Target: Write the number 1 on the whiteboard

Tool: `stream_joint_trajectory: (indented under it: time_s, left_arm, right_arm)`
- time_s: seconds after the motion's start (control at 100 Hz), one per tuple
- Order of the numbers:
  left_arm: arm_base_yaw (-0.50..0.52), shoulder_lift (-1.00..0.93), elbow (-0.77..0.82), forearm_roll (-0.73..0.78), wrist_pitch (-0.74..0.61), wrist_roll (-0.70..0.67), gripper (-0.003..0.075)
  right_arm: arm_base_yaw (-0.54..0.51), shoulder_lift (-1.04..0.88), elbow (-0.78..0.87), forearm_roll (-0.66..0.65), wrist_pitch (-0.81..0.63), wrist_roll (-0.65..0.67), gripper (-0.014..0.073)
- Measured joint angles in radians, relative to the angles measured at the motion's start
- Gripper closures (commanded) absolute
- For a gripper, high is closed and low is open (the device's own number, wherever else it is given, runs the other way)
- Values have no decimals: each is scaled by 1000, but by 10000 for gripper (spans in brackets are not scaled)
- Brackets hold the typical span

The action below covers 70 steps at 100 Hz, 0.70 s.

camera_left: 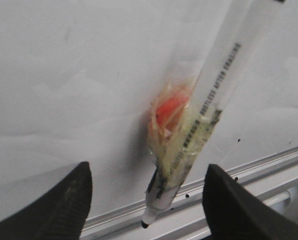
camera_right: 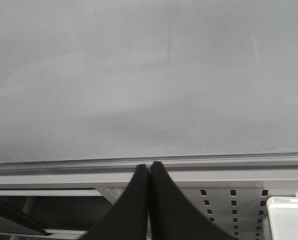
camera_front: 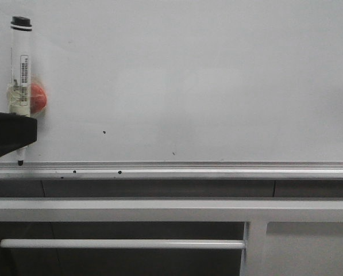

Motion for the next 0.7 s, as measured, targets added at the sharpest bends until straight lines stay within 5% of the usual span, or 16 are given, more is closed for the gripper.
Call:
stream_joint_trajectory:
  time_s: [0.29,0.38,0.49,0.7]
  left_arm:
    - [0,21,0,18,-19,-25,302]
    - [0,21,0,20,-23,-41,420]
    - [0,21,0,45,-31,-47,734]
    - [-2,21,0,95,-33,-48,741]
  right_arm:
    - [0,0,0,0,-2,0,636]
    - [0,0,0,0,-2,0,636]
    - [0,0,0,0,-2,0,636]
    - [0,0,0,0,-4,0,636]
